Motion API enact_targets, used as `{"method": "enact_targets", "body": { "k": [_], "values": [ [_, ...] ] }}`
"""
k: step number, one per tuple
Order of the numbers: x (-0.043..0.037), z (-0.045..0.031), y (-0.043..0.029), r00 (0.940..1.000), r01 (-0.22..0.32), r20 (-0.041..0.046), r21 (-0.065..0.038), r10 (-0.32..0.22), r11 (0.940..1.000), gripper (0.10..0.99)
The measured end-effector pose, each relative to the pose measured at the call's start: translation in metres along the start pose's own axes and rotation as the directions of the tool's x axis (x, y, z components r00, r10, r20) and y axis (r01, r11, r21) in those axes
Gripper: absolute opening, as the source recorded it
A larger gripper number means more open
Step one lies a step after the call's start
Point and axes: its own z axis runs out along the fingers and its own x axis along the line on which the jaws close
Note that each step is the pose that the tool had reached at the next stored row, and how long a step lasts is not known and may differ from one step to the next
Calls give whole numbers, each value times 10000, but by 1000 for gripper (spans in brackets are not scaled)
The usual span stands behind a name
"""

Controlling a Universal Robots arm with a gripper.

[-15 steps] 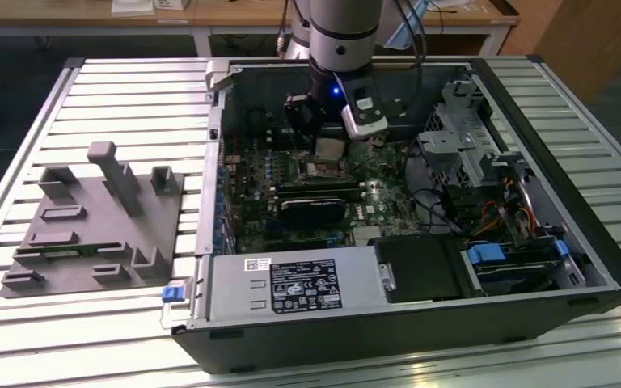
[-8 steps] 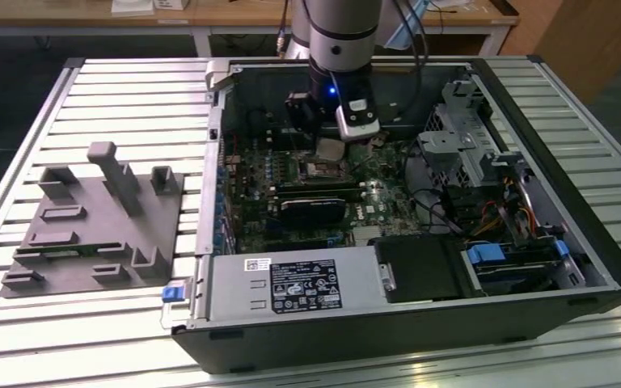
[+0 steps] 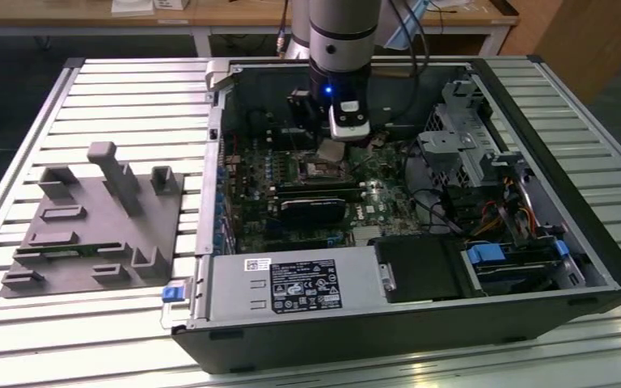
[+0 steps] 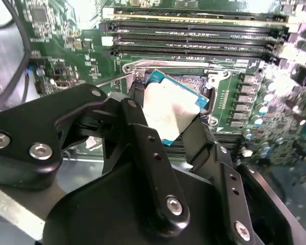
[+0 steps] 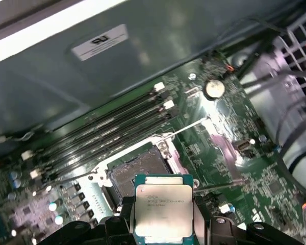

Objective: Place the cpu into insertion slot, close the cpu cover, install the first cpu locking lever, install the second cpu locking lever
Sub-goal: 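Place the cpu into insertion slot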

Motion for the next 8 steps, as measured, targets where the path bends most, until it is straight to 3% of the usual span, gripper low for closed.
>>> {"method": "enact_targets", "body": {
  "k": [4, 8],
  "values": [
    [0, 2, 0, 9974, -723, 68, 10, 722, 9974, 541],
    [0, 4, 0, 9898, -1417, 135, 17, 1416, 9899, 541]
  ]
}}
